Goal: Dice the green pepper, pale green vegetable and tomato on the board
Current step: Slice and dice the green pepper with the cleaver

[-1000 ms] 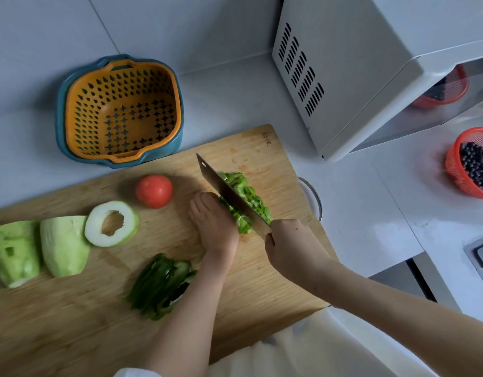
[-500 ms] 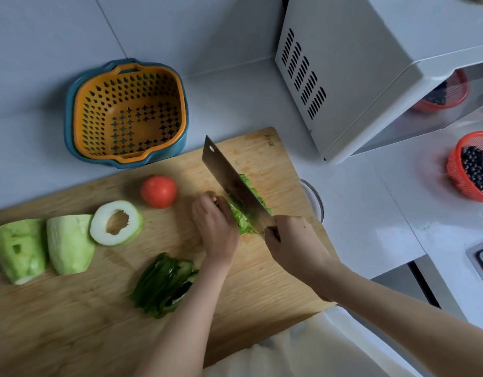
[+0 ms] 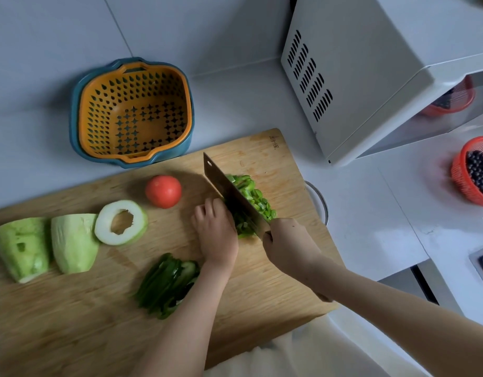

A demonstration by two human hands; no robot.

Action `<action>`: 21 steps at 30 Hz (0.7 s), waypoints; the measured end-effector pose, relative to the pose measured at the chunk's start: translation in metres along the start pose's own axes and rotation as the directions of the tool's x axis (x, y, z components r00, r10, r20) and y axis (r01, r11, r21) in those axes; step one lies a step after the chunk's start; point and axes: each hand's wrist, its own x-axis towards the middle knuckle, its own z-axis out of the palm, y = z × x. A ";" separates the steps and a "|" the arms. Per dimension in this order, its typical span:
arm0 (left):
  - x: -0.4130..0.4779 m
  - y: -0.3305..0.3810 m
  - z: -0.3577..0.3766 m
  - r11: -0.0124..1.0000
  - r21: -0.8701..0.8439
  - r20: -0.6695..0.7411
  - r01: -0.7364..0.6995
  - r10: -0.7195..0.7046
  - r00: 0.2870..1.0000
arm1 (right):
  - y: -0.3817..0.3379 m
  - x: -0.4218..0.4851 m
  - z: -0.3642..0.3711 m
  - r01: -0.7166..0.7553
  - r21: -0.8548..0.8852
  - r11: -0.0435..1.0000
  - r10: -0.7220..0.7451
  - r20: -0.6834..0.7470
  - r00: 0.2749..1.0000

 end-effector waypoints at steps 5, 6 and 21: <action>0.000 0.003 -0.003 0.998 0.050 0.057 0.026 -0.029 0.998 | -0.004 0.015 0.003 0.015 0.115 0.993 -0.011 -0.039 0.999; 0.000 0.003 -0.004 0.999 0.042 0.055 0.028 -0.030 0.998 | -0.002 0.011 0.001 0.022 0.137 0.990 -0.015 -0.056 0.998; 0.000 0.000 0.002 1.000 0.000 0.017 0.011 -0.011 1.000 | -0.008 -0.003 0.014 -0.027 0.032 0.999 0.028 -0.031 0.999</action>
